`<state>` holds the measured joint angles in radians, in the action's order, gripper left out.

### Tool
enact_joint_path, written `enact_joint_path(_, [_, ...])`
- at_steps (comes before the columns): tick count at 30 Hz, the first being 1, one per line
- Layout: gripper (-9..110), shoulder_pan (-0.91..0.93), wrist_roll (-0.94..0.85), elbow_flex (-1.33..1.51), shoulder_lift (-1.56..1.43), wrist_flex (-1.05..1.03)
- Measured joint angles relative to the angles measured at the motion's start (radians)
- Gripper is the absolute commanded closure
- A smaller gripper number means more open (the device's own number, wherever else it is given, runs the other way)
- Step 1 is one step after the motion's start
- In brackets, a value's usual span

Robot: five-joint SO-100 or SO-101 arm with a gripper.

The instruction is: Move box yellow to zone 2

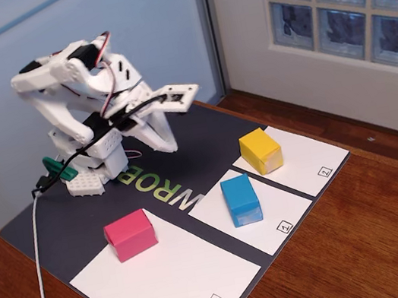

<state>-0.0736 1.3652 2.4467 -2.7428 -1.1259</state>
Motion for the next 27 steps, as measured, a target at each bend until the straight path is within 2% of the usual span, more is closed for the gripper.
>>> enact_joint_path(9, [102, 0.158, -0.018, 0.278, -0.230, 0.000])
enact_joint_path(19, [102, 0.155, 0.018, 0.523, -0.370, 0.000])
enact_joint_path(27, [102, 0.138, 0.054, 0.595, -0.434, -0.020])
